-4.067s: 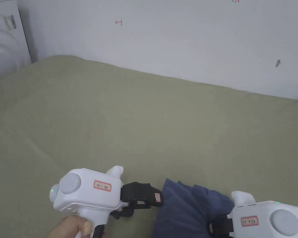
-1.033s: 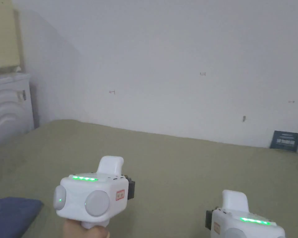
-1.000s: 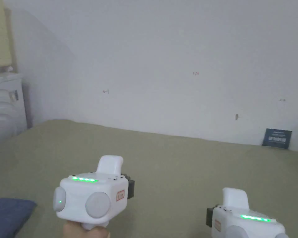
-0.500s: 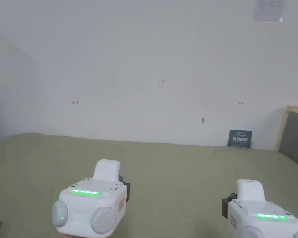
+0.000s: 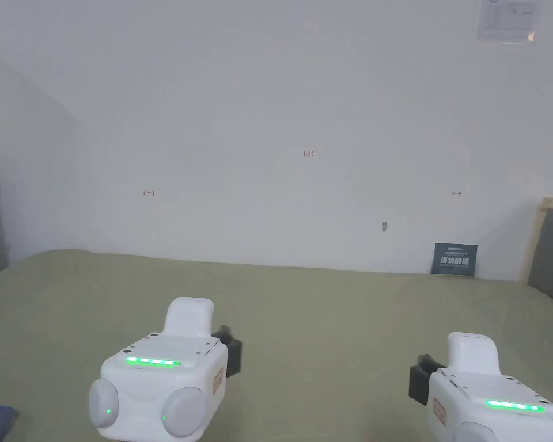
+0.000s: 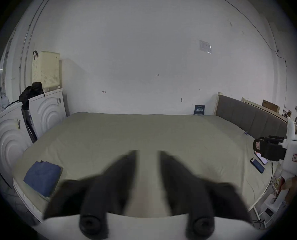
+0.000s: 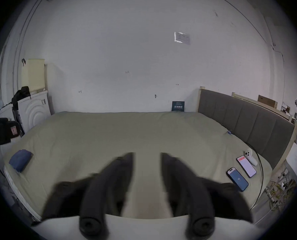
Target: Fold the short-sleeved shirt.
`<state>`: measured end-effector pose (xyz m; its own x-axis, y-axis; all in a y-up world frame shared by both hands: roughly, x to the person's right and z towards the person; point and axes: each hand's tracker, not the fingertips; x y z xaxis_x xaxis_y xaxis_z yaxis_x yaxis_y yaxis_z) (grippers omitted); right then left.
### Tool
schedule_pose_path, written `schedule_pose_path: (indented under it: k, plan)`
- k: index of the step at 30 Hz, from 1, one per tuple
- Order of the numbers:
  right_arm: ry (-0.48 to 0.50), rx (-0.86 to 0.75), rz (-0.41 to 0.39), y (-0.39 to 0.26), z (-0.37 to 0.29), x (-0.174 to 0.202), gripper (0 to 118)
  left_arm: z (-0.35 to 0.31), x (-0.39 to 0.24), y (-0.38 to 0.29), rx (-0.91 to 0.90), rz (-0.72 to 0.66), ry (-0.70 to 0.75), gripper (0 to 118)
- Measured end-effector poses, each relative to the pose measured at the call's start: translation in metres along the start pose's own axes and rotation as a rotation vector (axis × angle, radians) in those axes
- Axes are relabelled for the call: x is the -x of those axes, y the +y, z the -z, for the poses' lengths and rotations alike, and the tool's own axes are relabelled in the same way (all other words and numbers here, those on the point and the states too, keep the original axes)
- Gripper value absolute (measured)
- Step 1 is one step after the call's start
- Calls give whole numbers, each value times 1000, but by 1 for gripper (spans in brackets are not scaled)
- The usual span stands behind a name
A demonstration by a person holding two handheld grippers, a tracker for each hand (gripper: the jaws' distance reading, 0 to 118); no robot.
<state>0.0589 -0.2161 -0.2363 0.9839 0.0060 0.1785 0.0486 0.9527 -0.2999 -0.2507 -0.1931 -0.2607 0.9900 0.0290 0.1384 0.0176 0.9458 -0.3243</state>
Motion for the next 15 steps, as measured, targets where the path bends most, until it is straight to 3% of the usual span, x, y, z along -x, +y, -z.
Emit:
schedule_pose_path:
  k: [1, 2, 15]
  plan:
    - [-5, 2, 3, 0, 0, 0, 110, 1, 1, 0, -3, -3, 0, 118]
    - [-12, 15, 7, -1, 3, 0, 117, 1, 1, -1, -6, -7, -1, 118]
    - [15, -102, -34, 3, -10, 3, 118, -4, 8, 2, -98, -25, 41, 118]
